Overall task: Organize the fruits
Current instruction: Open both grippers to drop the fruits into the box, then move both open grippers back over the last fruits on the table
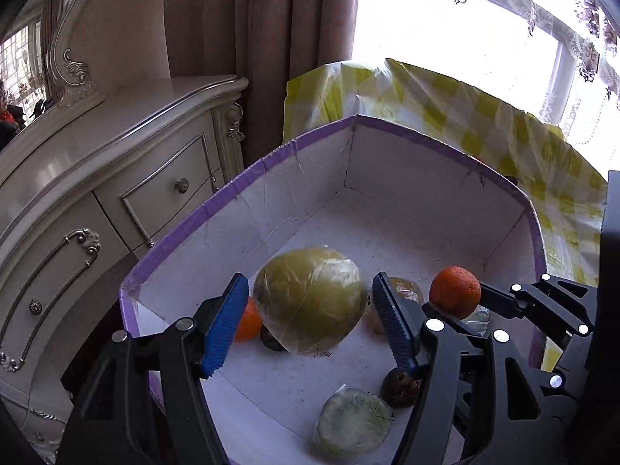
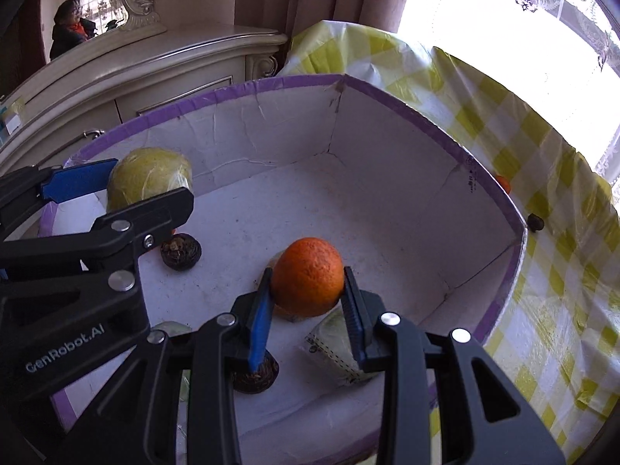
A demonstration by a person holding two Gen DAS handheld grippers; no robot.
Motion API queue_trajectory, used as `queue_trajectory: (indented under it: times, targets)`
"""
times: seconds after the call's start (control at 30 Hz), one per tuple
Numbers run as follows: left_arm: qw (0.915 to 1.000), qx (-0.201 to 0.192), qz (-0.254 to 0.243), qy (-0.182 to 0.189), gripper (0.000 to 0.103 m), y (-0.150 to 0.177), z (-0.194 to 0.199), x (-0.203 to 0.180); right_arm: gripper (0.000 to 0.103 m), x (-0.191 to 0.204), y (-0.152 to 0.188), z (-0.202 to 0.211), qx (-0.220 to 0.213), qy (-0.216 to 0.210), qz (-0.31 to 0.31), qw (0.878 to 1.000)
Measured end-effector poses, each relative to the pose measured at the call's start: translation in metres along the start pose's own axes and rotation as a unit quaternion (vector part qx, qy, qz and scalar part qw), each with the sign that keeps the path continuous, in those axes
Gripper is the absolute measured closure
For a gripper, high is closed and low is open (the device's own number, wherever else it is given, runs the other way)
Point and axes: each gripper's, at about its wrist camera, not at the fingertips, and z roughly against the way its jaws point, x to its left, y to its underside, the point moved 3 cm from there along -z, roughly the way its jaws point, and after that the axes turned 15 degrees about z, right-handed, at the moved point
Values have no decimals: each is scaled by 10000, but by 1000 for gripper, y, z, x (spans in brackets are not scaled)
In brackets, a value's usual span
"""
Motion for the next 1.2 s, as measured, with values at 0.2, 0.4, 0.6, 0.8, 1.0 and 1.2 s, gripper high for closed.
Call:
queue_trajectory:
  times: [0.2,0.4,0.6,0.8,1.0,1.2]
  targets:
    - [9998,21,195,64,17,-3,4,5,28,5,-1,-1,49,59,54,10000]
    - [9994,-168,165,-254,17,-7,6,1,27,-7,2,14,-306,-67,-176,9994]
    - [9853,-1691,12,-233,17,-12,64,-31,21,-49,29,63,-1539,55,-803,9848]
    - [9598,-2611,-812,634,16,9,103,-123,11,-146,101,96,-2280,646,-2361,9424]
    - [9599,-1613,-1548,1694,14,51,58,-236,11,-247,176,63,-1618,1429,-3173,9234]
    - [9457,-831,-2188,2256,14,93,-17,-317,11,-332,215,9,-905,1794,-3132,9282]
